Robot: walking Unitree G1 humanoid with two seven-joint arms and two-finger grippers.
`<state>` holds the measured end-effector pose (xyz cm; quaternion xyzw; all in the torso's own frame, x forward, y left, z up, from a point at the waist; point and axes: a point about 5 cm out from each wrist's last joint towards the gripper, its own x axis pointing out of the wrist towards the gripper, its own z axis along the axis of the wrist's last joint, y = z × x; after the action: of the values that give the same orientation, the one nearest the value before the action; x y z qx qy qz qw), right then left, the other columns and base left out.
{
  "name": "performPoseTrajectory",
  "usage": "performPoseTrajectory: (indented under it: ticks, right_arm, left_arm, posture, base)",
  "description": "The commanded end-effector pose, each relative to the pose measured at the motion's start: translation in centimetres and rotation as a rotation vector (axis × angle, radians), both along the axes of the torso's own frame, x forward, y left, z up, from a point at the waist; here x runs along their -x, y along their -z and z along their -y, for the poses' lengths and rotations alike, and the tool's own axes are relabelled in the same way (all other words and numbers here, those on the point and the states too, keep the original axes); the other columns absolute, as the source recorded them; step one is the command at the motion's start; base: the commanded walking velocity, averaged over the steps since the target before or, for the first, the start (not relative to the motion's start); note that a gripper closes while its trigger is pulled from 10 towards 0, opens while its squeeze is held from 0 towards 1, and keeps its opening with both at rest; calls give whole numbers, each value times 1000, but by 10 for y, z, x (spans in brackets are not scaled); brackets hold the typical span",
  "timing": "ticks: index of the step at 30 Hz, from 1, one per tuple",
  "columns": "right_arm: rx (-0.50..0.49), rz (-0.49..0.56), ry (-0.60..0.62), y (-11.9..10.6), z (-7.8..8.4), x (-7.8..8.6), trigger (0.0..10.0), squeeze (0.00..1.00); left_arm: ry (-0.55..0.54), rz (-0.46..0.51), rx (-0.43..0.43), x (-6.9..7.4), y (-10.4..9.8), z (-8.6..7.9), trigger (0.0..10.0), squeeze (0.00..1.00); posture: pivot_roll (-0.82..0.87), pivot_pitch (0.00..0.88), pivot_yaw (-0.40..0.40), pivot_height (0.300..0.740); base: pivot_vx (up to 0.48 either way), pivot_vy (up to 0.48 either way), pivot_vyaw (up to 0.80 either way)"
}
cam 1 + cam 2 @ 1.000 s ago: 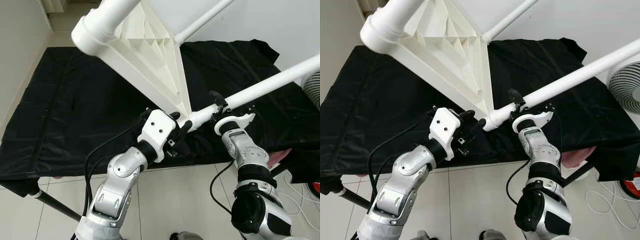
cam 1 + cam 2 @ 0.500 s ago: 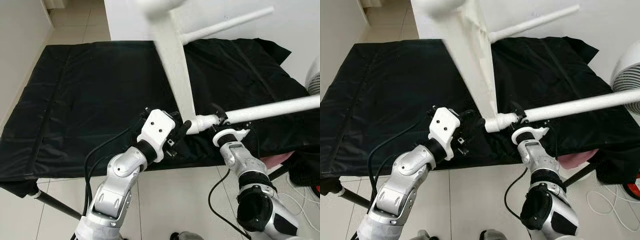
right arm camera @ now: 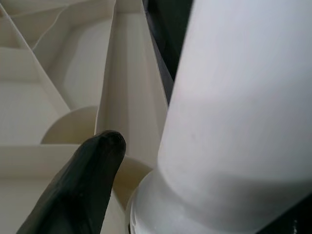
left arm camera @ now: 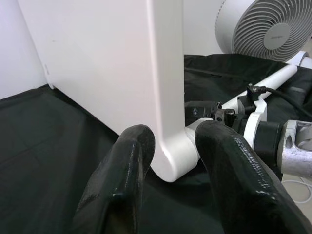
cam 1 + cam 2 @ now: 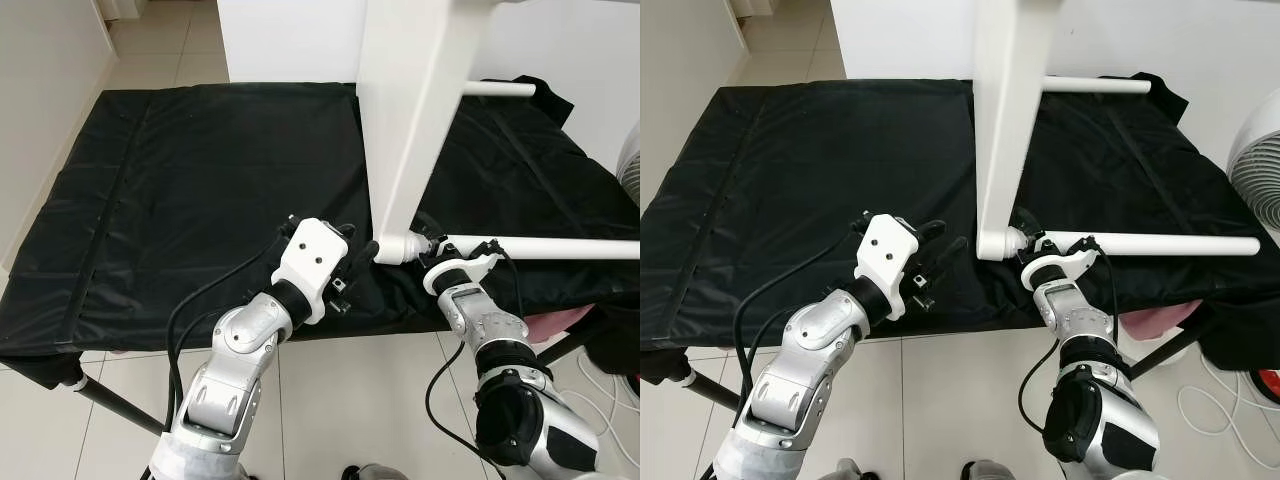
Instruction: Building children table
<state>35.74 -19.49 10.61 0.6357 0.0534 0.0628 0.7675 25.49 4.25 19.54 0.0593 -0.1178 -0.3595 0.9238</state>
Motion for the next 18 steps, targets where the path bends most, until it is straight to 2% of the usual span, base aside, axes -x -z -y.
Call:
performPoseTrajectory:
  ticks: [1,2,3,6,8,18]
  right_arm:
    - [29,-113,-25,22,-5,8,10000,0]
    - [48,-111,-24,23,-6,8,10000,910]
    - [81,-105,-25,23,-6,9,10000,1000]
    - [103,-102,-26,23,-7,9,10000,1000]
    - [114,-53,-9,21,-9,11,10000,1000]
    - [94,-56,0,22,-11,24,10000,1000]
  left_arm:
    - [-106,-22,45,-1,1,-1,10000,0]
    - [-109,-23,44,0,1,-2,10000,0]
    - [-112,-23,43,0,1,-2,10000,0]
    - [-113,-23,43,0,1,-2,10000,0]
    - [-122,-25,41,0,2,-4,10000,0]
    - [-139,-23,35,0,2,-9,10000,0]
  posture:
    - [-33,107,40,740]
    - [-29,111,39,740]
    - [-26,114,39,740]
    - [-26,114,39,740]
    - [-23,113,37,740]
    - [-22,116,41,740]
  base:
    - [0,0,0]
    - [0,0,0]
    - [0,0,0]
    - [0,0,0]
    - [0,0,0]
    - [0,0,0]
